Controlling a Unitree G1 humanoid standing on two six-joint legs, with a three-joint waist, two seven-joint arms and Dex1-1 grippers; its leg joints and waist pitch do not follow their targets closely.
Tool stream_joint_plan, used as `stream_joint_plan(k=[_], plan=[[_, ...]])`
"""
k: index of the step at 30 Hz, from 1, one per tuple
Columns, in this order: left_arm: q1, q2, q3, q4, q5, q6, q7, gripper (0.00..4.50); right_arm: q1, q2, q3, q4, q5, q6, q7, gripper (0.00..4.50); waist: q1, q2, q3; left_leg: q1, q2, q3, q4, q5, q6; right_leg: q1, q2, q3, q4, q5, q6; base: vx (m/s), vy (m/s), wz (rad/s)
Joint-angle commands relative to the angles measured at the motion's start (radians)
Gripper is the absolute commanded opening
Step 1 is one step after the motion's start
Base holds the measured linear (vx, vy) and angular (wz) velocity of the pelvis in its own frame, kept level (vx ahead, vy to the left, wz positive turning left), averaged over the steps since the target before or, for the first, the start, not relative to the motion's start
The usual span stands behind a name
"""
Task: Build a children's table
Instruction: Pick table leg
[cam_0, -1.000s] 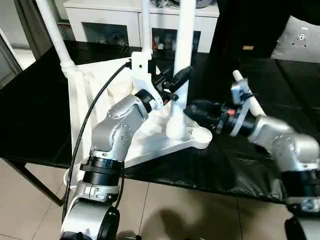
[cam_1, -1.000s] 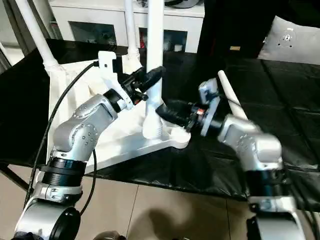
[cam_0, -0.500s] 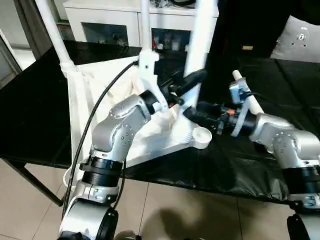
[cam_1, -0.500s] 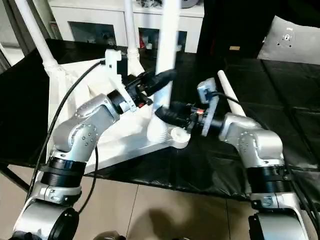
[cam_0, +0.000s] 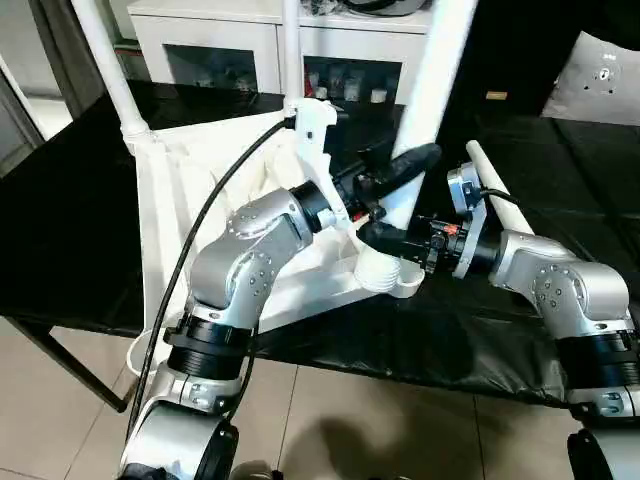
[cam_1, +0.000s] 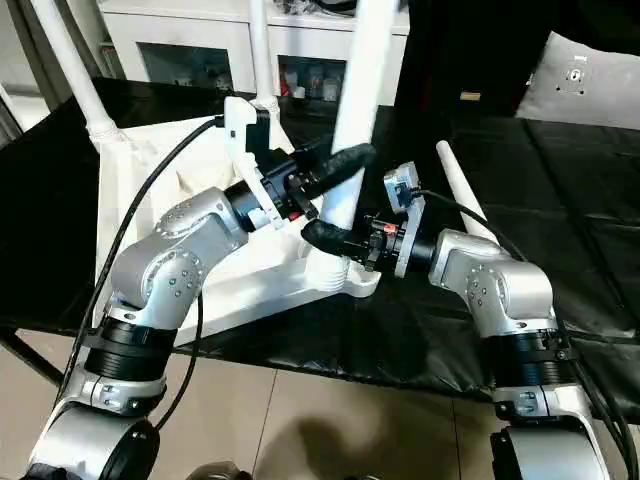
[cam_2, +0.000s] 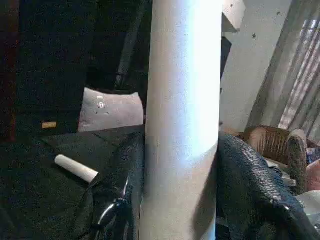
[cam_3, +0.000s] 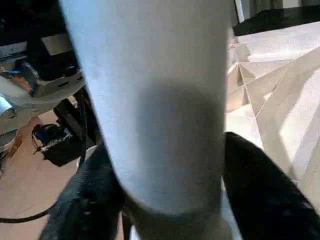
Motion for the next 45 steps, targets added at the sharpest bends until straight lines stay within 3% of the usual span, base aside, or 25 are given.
stream_joint_plan(k=[1,7,15,17,18,22,29,30,31,32,33,35,38,40,42,43,45], plan=[[0.001,0.001,-0.01,-0.023,-0.005,-0.004,-0.012,1.82,-0.014,0.0,0.005,-0.004,-0.005,0.006,-0.002,2.6,0.0,-0.021,-0.08,0.001,0.074,-0.03,-0.061,-0.005,0.096,0.073,-0.1,0.075,-0.081,-0.295,-0.044,0.0,0.0,0.0],[0.004,0.004,-0.019,-0.026,-0.002,-0.002,-0.017,1.82,-0.012,0.003,0.004,-0.002,-0.004,0.006,-0.005,2.11,0.0,-0.019,-0.081,0.001,0.076,-0.032,-0.061,0.001,0.097,0.073,-0.1,0.076,-0.078,-0.276,-0.049,0.0,0.0,0.0],[0.007,0.0,-0.043,-0.035,0.011,0.036,-0.001,1.82,-0.023,0.032,-0.02,0.045,-0.035,-0.015,-0.089,1.99,-0.002,-0.026,-0.08,0.0,0.076,-0.03,-0.062,0.006,0.095,0.072,-0.102,0.077,-0.076,-0.286,-0.051,0.0,0.0,0.0],[0.01,-0.003,-0.049,-0.05,0.002,0.046,-0.005,2.52,-0.016,0.049,-0.027,0.041,-0.036,-0.027,-0.111,1.98,-0.003,-0.027,-0.08,0.001,0.075,-0.03,-0.062,0.004,0.092,0.071,-0.102,0.077,-0.079,-0.291,-0.049,0.0,0.0,0.0],[0.012,-0.004,-0.052,-0.058,-0.006,0.055,-0.009,2.52,-0.011,0.053,-0.025,0.035,-0.04,-0.037,-0.115,1.97,-0.002,-0.022,-0.08,0.002,0.078,-0.031,-0.063,0.01,0.09,0.07,-0.102,0.078,-0.077,-0.286,-0.051,0.0,0.0,0.0],[0.027,-0.01,-0.069,-0.097,-0.037,0.08,-0.028,2.74,0.009,0.076,-0.021,0.023,-0.055,-0.08,-0.136,1.96,-0.004,-0.021,-0.081,0.003,0.081,-0.031,-0.063,0.007,0.084,0.07,-0.105,0.08,-0.074,-0.257,-0.071,0.0,0.0,0.0],[0.032,-0.011,-0.076,-0.108,-0.042,0.084,-0.034,2.89,0.013,0.085,-0.026,0.022,-0.06,-0.09,-0.152,1.93,-0.004,-0.022,-0.078,0.002,0.074,-0.029,-0.064,-0.011,0.084,0.073,-0.101,0.078,-0.081,-0.298,-0.049,0.0,0.0,0.0],[0.032,-0.011,-0.076,-0.109,-0.043,0.085,-0.035,3.02,0.013,0.086,-0.026,0.022,-0.061,-0.091,-0.154,1.92,-0.004,-0.017,-0.079,0.003,0.077,-0.031,-0.064,-0.006,0.081,0.072,-0.102,0.079,-0.08,-0.293,-0.049,0.0,0.0,0.0],[0.045,-0.02,-0.085,-0.134,-0.069,0.094,-0.049,3.08,0.029,0.108,-0.049,0.016,-0.061,-0.102,-0.204,1.9,-0.002,-0.003,-0.08,0.003,0.079,-0.034,-0.064,-0.003,0.077,0.071,-0.102,0.079,-0.077,-0.281,-0.055,0.0,0.0,0.0],[0.058,-0.03,-0.063,-0.157,-0.097,0.095,-0.044,3.1,0.054,0.131,-0.089,0.004,-0.066,-0.125,-0.278,1.9,-0.006,-0.014,-0.079,0.001,0.082,-0.033,-0.066,-0.003,0.071,0.071,-0.105,0.081,-0.078,-0.267,-0.063,0.0,0.0,0.0],[0.061,-0.032,-0.052,-0.162,-0.102,0.097,-0.039,3.1,0.06,0.135,-0.1,0.001,-0.067,-0.127,-0.298,1.9,-0.004,-0.016,-0.082,0.002,0.082,-0.033,-0.065,0.004,0.066,0.072,-0.106,0.081,-0.072,-0.246,-0.079,0.0,0.0,0.0],[0.068,-0.014,-0.03,-0.172,-0.093,0.095,-0.026,3.1,0.071,0.131,-0.104,-0.004,-0.096,-0.162,-0.326,1.9,-0.006,-0.015,-0.081,0.002,0.082,-0.033,-0.065,0.001,0.069,0.071,-0.103,0.08,-0.072,-0.234,-0.086,0.0,0.0,0.0],[0.092,0.032,-0.002,-0.199,-0.068,0.102,-0.004,3.1,0.091,0.129,-0.112,-0.015,-0.151,-0.204,-0.402,1.9,-0.011,-0.015,-0.075,0.003,0.073,-0.03,-0.068,-0.035,0.052,0.073,-0.1,0.077,-0.084,-0.309,-0.045,0.0,0.0,0.0],[0.115,0.086,-0.008,-0.207,-0.018,0.102,0.008,3.1,0.116,0.138,-0.111,-0.026,-0.216,-0.322,-0.455,1.89,-0.017,-0.015,-0.073,0.004,0.07,-0.028,-0.07,-0.053,0.045,0.07,-0.097,0.076,-0.091,-0.349,-0.015,0.0,0.0,0.0],[0.142,0.156,-0.047,-0.201,0.055,0.099,0.006,3.1,0.13,0.134,-0.124,-0.054,-0.198,-0.243,-0.479,1.89,-0.026,-0.011,-0.073,0.007,0.071,-0.034,-0.073,-0.054,0.046,0.07,-0.092,0.075,-0.089,-0.349,0.008,0.0,0.0,0.0],[0.153,0.181,-0.063,-0.197,0.079,0.099,0.003,3.1,0.137,0.131,-0.128,-0.068,-0.185,-0.206,-0.481,1.89,-0.029,-0.016,-0.074,0.006,0.072,-0.035,-0.073,-0.053,0.051,0.07,-0.092,0.075,-0.086,-0.337,0.006,0.0,0.0,0.0],[0.171,0.222,-0.095,-0.17,0.122,0.125,0.02,3.1,0.159,0.128,-0.131,-0.1,-0.179,-0.202,-0.487,1.89,-0.032,-0.012,-0.076,0.007,0.075,-0.036,-0.072,-0.049,0.057,0.068,-0.093,0.077,-0.082,-0.308,-0.008,0.0,0.0,0.0]])
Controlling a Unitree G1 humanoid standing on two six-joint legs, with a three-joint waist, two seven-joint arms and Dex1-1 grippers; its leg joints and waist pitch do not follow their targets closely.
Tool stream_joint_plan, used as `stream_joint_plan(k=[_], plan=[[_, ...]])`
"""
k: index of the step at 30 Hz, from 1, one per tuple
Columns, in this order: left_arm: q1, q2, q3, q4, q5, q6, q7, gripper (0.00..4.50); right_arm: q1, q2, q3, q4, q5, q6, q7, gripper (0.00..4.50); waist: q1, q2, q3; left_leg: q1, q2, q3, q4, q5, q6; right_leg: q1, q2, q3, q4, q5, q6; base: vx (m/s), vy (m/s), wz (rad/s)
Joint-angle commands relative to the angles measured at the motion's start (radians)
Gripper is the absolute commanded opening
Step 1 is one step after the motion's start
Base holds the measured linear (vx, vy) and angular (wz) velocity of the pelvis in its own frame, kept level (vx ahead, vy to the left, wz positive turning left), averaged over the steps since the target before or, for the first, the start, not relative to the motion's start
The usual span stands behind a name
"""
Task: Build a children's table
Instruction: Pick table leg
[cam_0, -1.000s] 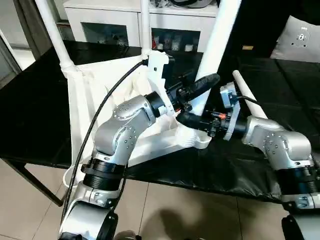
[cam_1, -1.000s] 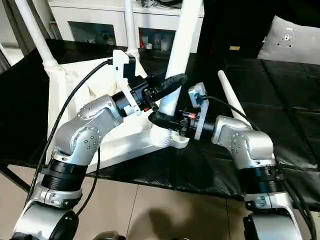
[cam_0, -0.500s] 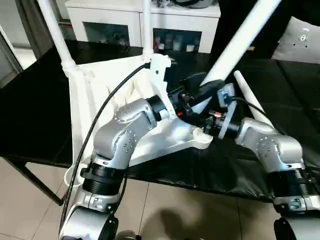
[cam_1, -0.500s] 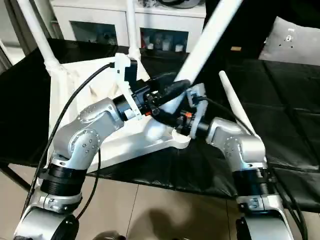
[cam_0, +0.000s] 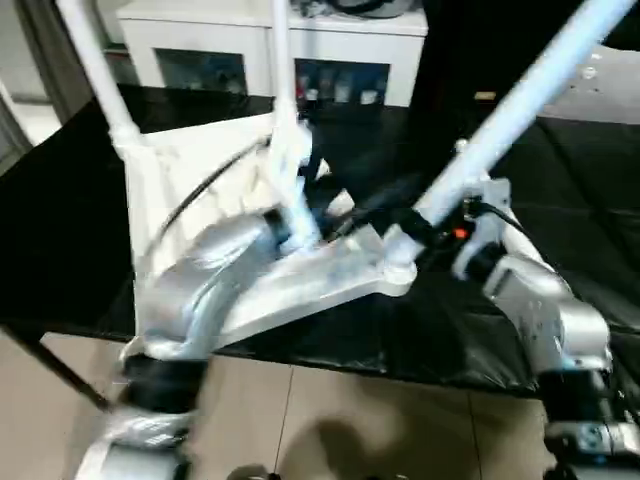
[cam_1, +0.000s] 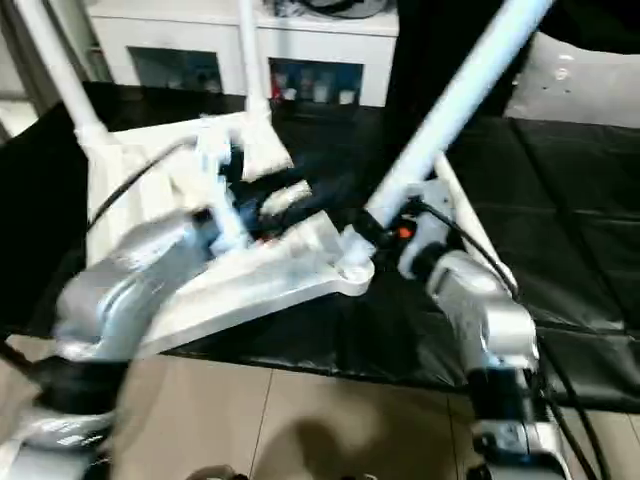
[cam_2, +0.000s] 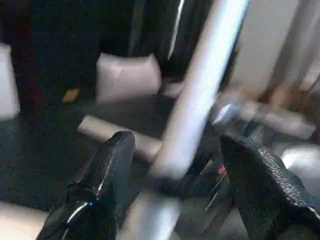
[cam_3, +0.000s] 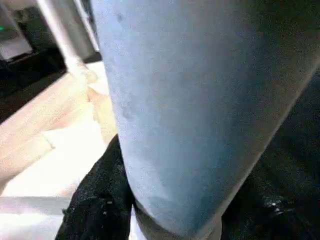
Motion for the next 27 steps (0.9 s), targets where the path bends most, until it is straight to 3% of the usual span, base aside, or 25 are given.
stream_joint_plan(k=[1,4,6,9,12,14,20,24,27], plan=[[0.018,0.039,-0.062,0.035,0.069,0.037,0.021,3.1,0.02,-0.002,-0.004,-0.06,0.006,0.001,-0.013,1.89,-0.001,-0.011,-0.075,0.005,0.072,-0.034,-0.071,-0.051,0.064,0.066,-0.094,0.077,-0.081,-0.301,-0.013,0.0,0.0,0.0],[0.038,0.073,-0.109,0.05,0.106,0.026,0.003,3.1,0.043,-0.003,0.012,-0.086,-0.01,-0.022,-0.012,1.89,0.001,-0.01,-0.074,0.004,0.071,-0.034,-0.071,-0.053,0.064,0.066,-0.096,0.078,-0.083,-0.313,-0.012,0.0,0.0,0.0],[0.064,0.092,-0.157,0.066,0.135,0.022,-0.016,3.1,0.069,0.0,0.026,-0.111,-0.017,-0.025,-0.016,1.89,0.002,-0.003,-0.074,0.006,0.073,-0.034,-0.073,-0.058,0.061,0.064,-0.097,0.078,-0.086,-0.318,-0.017,0.0,0.0,0.0],[0.085,0.1,-0.219,0.099,0.18,-0.006,-0.044,2.75,0.099,-0.002,0.043,-0.138,-0.043,-0.053,-0.019,1.89,0.0,-0.006,-0.072,0.006,0.072,-0.033,-0.074,-0.085,0.051,0.065,-0.099,0.078,-0.09,-0.34,-0.016,0.0,0.0,0.0],[0.077,0.104,-0.284,0.175,0.254,-0.068,-0.042,2.7,0.123,0.007,0.026,-0.187,-0.021,-0.041,-0.03,1.89,0.001,-0.007,-0.07,0.006,0.071,-0.034,-0.076,-0.094,0.053,0.064,-0.098,0.078,-0.095,-0.367,0.007,0.0,0.0,0.0],[0.071,0.096,-0.292,0.21,0.257,-0.08,-0.05,2.39,0.128,0.013,0.011,-0.201,-0.012,-0.035,-0.045,1.89,-0.001,-0.006,-0.072,0.008,0.072,-0.035,-0.076,-0.101,0.046,0.063,-0.1,0.076,-0.096,-0.367,0.01,0.0,0.0,0.0],[0.021,0.06,-0.275,0.346,0.293,-0.098,-0.002,2.07,0.142,0.005,0.014,-0.215,-0.027,-0.037,-0.064,1.89,0.0,-0.007,-0.072,0.006,0.066,-0.034,-0.074,-0.095,0.05,0.065,-0.1,0.073,-0.102,-0.381,0.022,0.0,0.0,0.0],[0.005,0.059,-0.284,0.387,0.313,-0.103,-0.01,1.79,0.14,-0.004,0.023,-0.207,-0.034,-0.048,-0.047,1.89,-0.002,-0.005,-0.073,0.005,0.072,-0.036,-0.074,-0.089,0.058,0.064,-0.1,0.074,-0.097,-0.344,0.0,0.0,0.0,0.0],[-0.004,0.059,-0.287,0.405,0.322,-0.101,-0.02,1.53,0.138,-0.015,0.037,-0.206,-0.042,-0.063,-0.029,1.89,0.0,-0.005,-0.072,0.006,0.07,-0.035,-0.074,-0.097,0.058,0.065,-0.102,0.073,-0.101,-0.367,0.003,0.0,0.0,0.0]])
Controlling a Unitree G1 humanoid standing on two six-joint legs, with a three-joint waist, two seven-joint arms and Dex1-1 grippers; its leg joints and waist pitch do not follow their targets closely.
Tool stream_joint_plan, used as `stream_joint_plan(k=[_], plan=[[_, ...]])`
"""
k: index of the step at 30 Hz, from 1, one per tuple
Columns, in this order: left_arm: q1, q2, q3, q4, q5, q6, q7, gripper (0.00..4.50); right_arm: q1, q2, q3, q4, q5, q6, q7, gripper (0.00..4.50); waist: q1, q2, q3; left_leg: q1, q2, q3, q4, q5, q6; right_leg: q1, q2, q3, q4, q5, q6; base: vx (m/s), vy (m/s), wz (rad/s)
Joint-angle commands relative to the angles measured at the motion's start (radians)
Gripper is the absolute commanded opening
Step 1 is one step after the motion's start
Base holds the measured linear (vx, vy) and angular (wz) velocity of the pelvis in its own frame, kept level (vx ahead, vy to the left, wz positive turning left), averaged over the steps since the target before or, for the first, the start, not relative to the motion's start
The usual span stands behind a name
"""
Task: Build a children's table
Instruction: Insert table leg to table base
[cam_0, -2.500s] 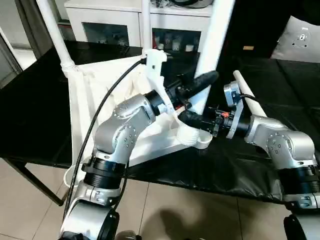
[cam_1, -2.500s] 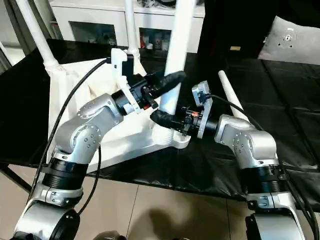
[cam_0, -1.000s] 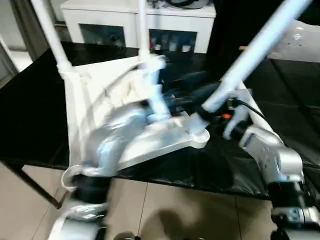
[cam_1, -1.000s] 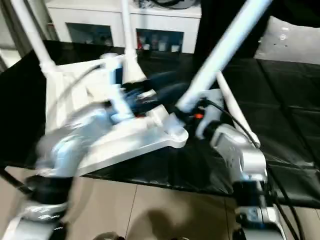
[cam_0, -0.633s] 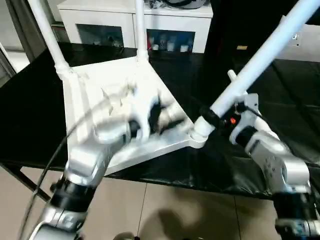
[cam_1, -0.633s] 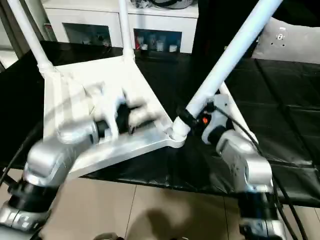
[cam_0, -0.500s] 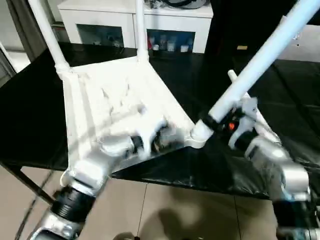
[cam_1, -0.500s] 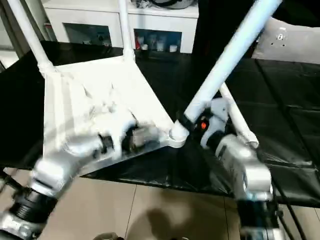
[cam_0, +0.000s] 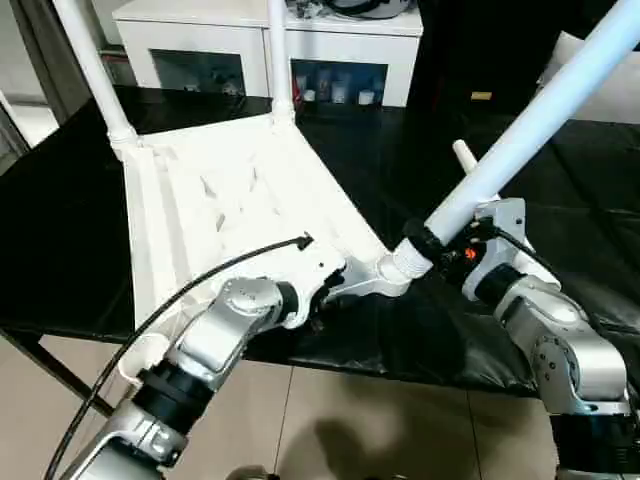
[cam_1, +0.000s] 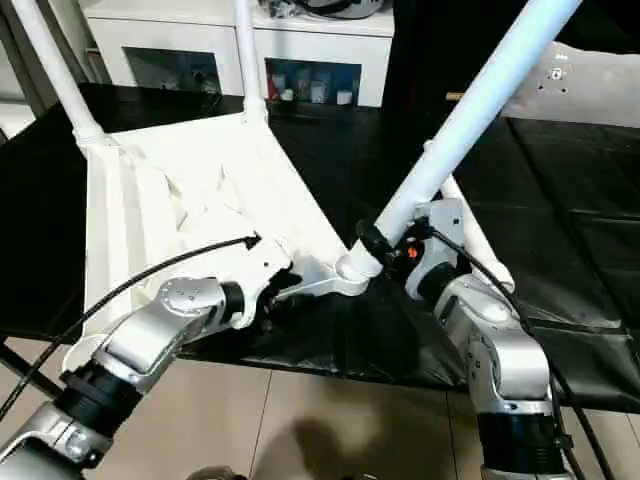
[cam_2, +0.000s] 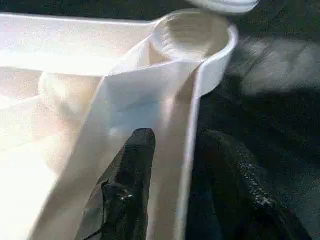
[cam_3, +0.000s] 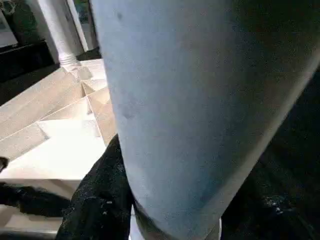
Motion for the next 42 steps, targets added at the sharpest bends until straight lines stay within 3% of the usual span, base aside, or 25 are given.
stream_joint_plan(k=[1,9,13,17,23,25,27,30,32,35,42], plan=[[-0.003,0.003,0.0,0.024,0.017,0.007,-0.005,1.46,-0.003,-0.011,0.006,-0.011,-0.007,-0.02,0.015,1.89,0.0,-0.007,-0.071,0.005,0.069,-0.034,-0.072,-0.095,0.061,0.064,-0.101,0.073,-0.099,-0.368,0.005,0.0,0.0,0.0],[-0.012,0.03,-0.02,0.031,0.044,0.027,-0.03,0.89,-0.034,-0.037,0.027,-0.002,0.018,0.027,0.07,1.89,-0.001,-0.007,-0.07,0.004,0.07,-0.037,-0.074,-0.104,0.065,0.064,-0.101,0.071,-0.101,-0.388,0.008,0.0,0.0,0.0],[-0.018,0.041,-0.032,0.034,0.06,0.018,-0.055,0.61,-0.082,-0.093,0.087,0.036,0.01,0.091,0.157,1.89,-0.006,-0.007,-0.071,0.003,0.069,-0.037,-0.072,-0.102,0.071,0.067,-0.1,0.071,-0.1,-0.387,0.002,0.0,0.0,0.0],[-0.026,0.049,-0.045,0.045,0.076,-0.006,-0.075,0.29,-0.14,-0.11,0.119,0.103,-0.001,0.104,0.21,1.89,-0.007,-0.006,-0.072,0.003,0.065,-0.034,-0.069,-0.102,0.072,0.066,-0.1,0.069,-0.102,-0.404,-0.001,0.0,0.0,0.0],[-0.032,0.064,-0.058,0.046,0.081,-0.047,-0.118,0.04,-0.198,-0.123,0.145,0.183,-0.02,0.105,0.263,1.89,-0.009,-0.006,-0.076,0.001,0.073,-0.037,-0.069,-0.072,0.079,0.068,-0.102,0.074,-0.087,-0.33,-0.037,0.0,0.0,0.0],[-0.016,0.101,-0.083,0.017,0.075,-0.193,-0.227,0.0,-0.234,-0.136,0.159,0.237,-0.022,0.106,0.3,1.89,-0.01,-0.019,-0.078,-0.004,0.073,-0.037,-0.068,-0.054,0.087,0.071,-0.103,0.075,-0.081,-0.3,-0.048,0.0,0.0,0.0],[-0.001,0.133,-0.095,-0.017,0.055,-0.235,-0.314,0.0,-0.25,-0.151,0.178,0.259,-0.018,0.11,0.345,1.89,-0.009,-0.014,-0.08,-0.003,0.074,-0.037,-0.067,-0.04,0.097,0.069,-0.107,0.078,-0.073,-0.273,-0.062,0.0,0.0,0.0],[0.009,0.151,-0.082,-0.038,0.005,-0.247,-0.405,0.0,-0.251,-0.178,0.212,0.262,-0.011,0.128,0.426,1.89,-0.003,-0.015,-0.075,0.001,0.079,-0.031,-0.067,-0.035,0.105,0.065,-0.106,0.082,-0.069,-0.259,-0.088,0.0,0.0,0.0],[0.009,0.155,-0.08,-0.037,-0.002,-0.25,-0.419,0.0,-0.252,-0.184,0.221,0.265,-0.012,0.131,0.443,1.89,0.003,-0.012,-0.075,0.007,0.083,-0.032,-0.069,-0.044,0.095,0.063,-0.107,0.083,-0.071,-0.274,-0.088,0.0,0.0,0.0],[0.0,0.164,-0.082,-0.002,0.003,-0.266,-0.446,0.0,-0.25,-0.196,0.253,0.271,-0.019,0.14,0.485,1.89,0.004,-0.017,-0.075,0.007,0.084,-0.032,-0.072,-0.061,0.076,0.065,-0.109,0.084,-0.068,-0.277,-0.091,0.0,0.0,0.0],[-0.02,0.146,-0.064,0.075,0.026,-0.298,-0.44,0.0,-0.263,-0.205,0.274,0.293,-0.028,0.131,0.521,1.88,0.01,-0.019,-0.071,0.01,0.079,-0.03,-0.073,-0.09,0.059,0.064,-0.11,0.082,-0.088,-0.382,-0.045,0.0,0.0,0.0]])
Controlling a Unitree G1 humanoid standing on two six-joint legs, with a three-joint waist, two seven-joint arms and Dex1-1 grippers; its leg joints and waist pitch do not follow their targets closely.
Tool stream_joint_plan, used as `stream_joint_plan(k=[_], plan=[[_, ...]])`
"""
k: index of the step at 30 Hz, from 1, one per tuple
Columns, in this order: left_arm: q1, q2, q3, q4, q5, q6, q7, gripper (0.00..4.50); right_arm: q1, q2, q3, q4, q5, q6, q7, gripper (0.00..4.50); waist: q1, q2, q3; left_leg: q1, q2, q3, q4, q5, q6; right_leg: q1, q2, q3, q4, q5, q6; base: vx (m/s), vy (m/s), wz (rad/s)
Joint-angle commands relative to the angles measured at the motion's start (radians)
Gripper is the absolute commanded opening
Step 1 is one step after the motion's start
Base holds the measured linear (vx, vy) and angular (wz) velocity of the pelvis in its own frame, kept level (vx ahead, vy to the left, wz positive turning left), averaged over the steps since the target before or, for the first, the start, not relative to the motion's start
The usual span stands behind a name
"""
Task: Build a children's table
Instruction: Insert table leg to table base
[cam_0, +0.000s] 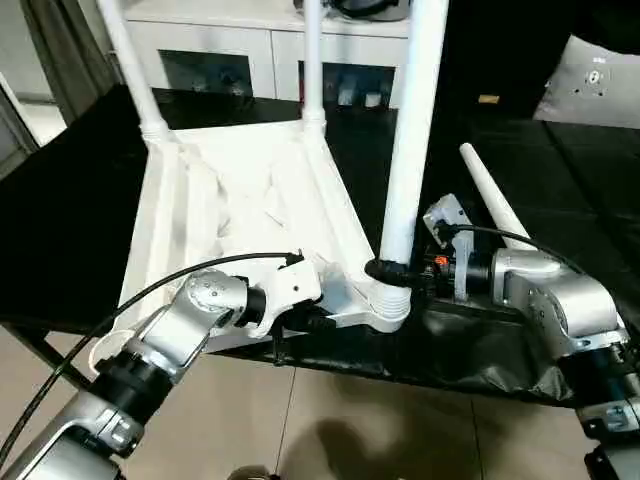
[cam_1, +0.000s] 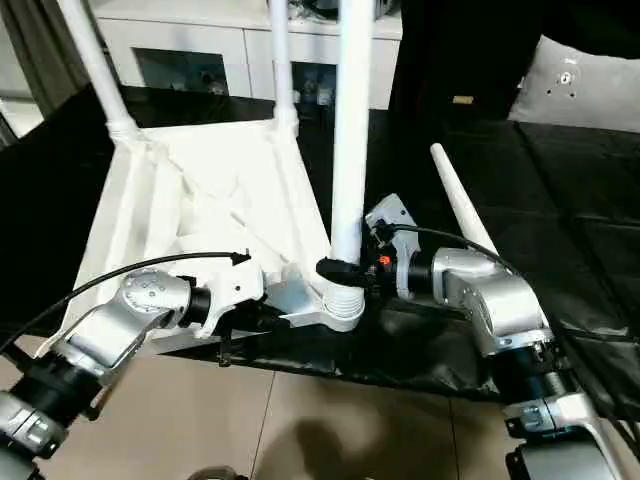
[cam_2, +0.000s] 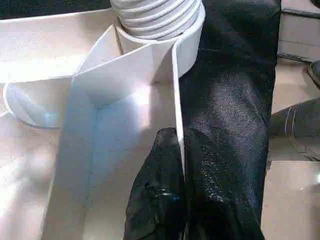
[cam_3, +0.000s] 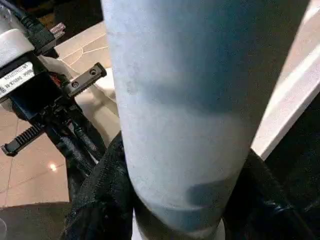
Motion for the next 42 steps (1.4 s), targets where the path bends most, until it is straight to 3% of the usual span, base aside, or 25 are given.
stream_joint_plan(k=[1,5,6,8,10,14,19,21,22,24,25,28,31,32,33,34,37,42], plan=[[-0.009,-0.019,0.001,0.009,-0.006,-0.022,-0.027,0.0,-0.007,-0.007,0.027,0.026,-0.022,-0.003,0.017,1.88,-0.002,-0.018,-0.067,0.007,0.079,-0.03,-0.073,-0.091,0.055,0.06,-0.108,0.081,-0.09,-0.384,-0.041,0.0,0.0,0.0],[-0.006,-0.042,0.037,0.023,-0.036,0.01,-0.017,0.0,0.005,0.024,-0.015,0.081,-0.011,-0.042,-0.013,1.88,-0.002,-0.018,-0.068,0.004,0.08,-0.031,-0.073,-0.08,0.058,0.06,-0.109,0.081,-0.087,-0.367,-0.046,0.0,0.0,0.0],[-0.006,-0.042,0.037,0.023,-0.036,0.01,-0.017,0.0,0.005,0.024,-0.015,0.081,-0.011,-0.042,-0.013,1.88,-0.003,-0.019,-0.068,0.004,0.078,-0.03,-0.072,-0.085,0.058,0.06,-0.11,0.08,-0.091,-0.38,-0.043,0.0,0.0,0.0],[-0.005,-0.044,0.037,0.043,-0.026,-0.01,-0.016,0.0,0.029,0.065,-0.089,0.118,0.05,-0.045,-0.034,1.88,-0.006,-0.019,-0.065,0.006,0.076,-0.03,-0.073,-0.1,0.058,0.059,-0.111,0.079,-0.098,-0.414,-0.035,0.0,0.0,0.0],[-0.005,-0.044,0.037,0.044,-0.025,-0.012,-0.016,0.0,0.031,0.068,-0.093,0.119,0.053,-0.045,-0.035,1.88,-0.009,-0.019,-0.063,0.009,0.075,-0.031,-0.075,-0.122,0.054,0.059,-0.109,0.075,-0.103,-0.449,-0.024,0.0,0.0,0.0],[-0.001,-0.052,0.042,0.055,-0.004,-0.051,-0.015,0.0,0.107,0.115,-0.165,0.149,0.108,-0.086,-0.042,1.88,-0.013,-0.013,-0.06,0.023,0.075,-0.032,-0.077,-0.17,0.04,0.056,-0.111,0.071,-0.117,-0.515,-0.001,0.0,0.0,0.0],[-0.009,-0.063,0.048,0.075,0.009,-0.07,-0.007,0.0,0.2,0.15,-0.206,0.137,0.105,-0.171,-0.076,1.88,-0.014,-0.01,-0.062,0.022,0.079,-0.035,-0.083,-0.172,0.041,0.059,-0.113,0.07,-0.12,-0.502,-0.003,0.0,0.0,0.0],[-0.012,-0.065,0.05,0.081,0.011,-0.075,-0.003,0.0,0.227,0.136,-0.179,0.131,0.044,-0.248,-0.105,1.88,-0.014,-0.011,-0.062,0.02,0.079,-0.034,-0.084,-0.168,0.042,0.06,-0.113,0.07,-0.119,-0.496,-0.002,0.0,0.0,0.0],[-0.014,-0.065,0.052,0.086,0.013,-0.08,-0.002,0.0,0.242,0.128,-0.169,0.129,0.005,-0.294,-0.134,1.88,-0.015,-0.002,-0.059,0.022,0.076,-0.034,-0.083,-0.183,0.038,0.057,-0.114,0.068,-0.124,-0.527,0.006,0.0,0.0,0.0],[-0.014,-0.065,0.052,0.088,0.014,-0.083,-0.002,0.0,0.248,0.124,-0.164,0.127,-0.013,-0.316,-0.146,1.88,-0.021,-0.006,-0.057,0.025,0.073,-0.035,-0.084,-0.206,0.033,0.057,-0.112,0.064,-0.131,-0.561,0.017,0.0,0.0,0.0],[-0.014,-0.065,0.052,0.09,0.02,-0.087,-0.006,0.0,0.251,0.119,-0.157,0.124,-0.035,-0.333,-0.155,1.88,-0.021,0.002,-0.057,0.028,0.073,-0.036,-0.083,-0.219,0.032,0.055,-0.112,0.061,-0.136,-0.577,0.022,0.0,0.0,0.0],[-0.016,-0.064,0.048,0.097,0.032,-0.1,-0.018,0.0,0.248,0.1,-0.116,0.123,-0.095,-0.367,-0.155,1.88,-0.03,0.003,-0.056,0.033,0.074,-0.038,-0.085,-0.25,0.03,0.054,-0.108,0.059,-0.14,-0.575,0.023,0.0,0.0,0.0],[-0.018,-0.063,0.044,0.1,0.035,-0.104,-0.03,0.0,0.234,0.081,-0.074,0.128,-0.136,-0.38,-0.146,1.88,-0.052,0.008,-0.041,0.056,0.072,-0.042,-0.082,-0.38,0.013,0.047,-0.105,0.037,-0.162,-0.67,0.046,0.0,0.0,0.0],[-0.019,-0.061,0.042,0.1,0.036,-0.107,-0.034,0.0,0.229,0.078,-0.064,0.13,-0.14,-0.379,-0.142,1.88,-0.055,0.009,-0.042,0.059,0.072,-0.044,-0.081,-0.396,0.01,0.048,-0.106,0.033,-0.166,-0.679,0.05,0.0,0.0,0.0],[-0.024,-0.058,0.04,0.103,0.04,-0.111,-0.042,0.0,0.218,0.07,-0.046,0.133,-0.15,-0.373,-0.133,1.88,-0.061,0.017,-0.045,0.068,0.079,-0.048,-0.083,-0.429,0.004,0.05,-0.107,0.024,-0.169,-0.66,0.046,0.0,0.0,0.0],[-0.027,-0.057,0.039,0.107,0.042,-0.114,-0.045,0.0,0.214,0.065,-0.035,0.133,-0.153,-0.365,-0.123,1.88,-0.064,0.017,-0.046,0.054,0.089,-0.057,-0.095,-0.439,0.001,0.064,-0.107,0.027,-0.157,-0.612,0.042,0.0,0.0,0.0],[-0.05,-0.051,0.035,0.133,0.051,-0.13,-0.064,0.0,0.191,0.048,0.01,0.14,-0.168,-0.328,-0.077,1.88,-0.072,0.014,-0.046,0.059,0.081,-0.053,-0.091,-0.442,-0.001,0.06,-0.116,0.035,-0.159,-0.605,0.022,0.0,0.0,0.0],[-0.099,-0.05,0.038,0.195,0.069,-0.165,-0.087,0.0,0.161,0.04,0.058,0.176,-0.18,-0.314,-0.026,1.88,-0.072,0.009,-0.048,0.042,0.087,-0.056,-0.096,-0.39,0.009,0.068,-0.122,0.044,-0.15,-0.579,0.014,0.0,0.0,0.0]])
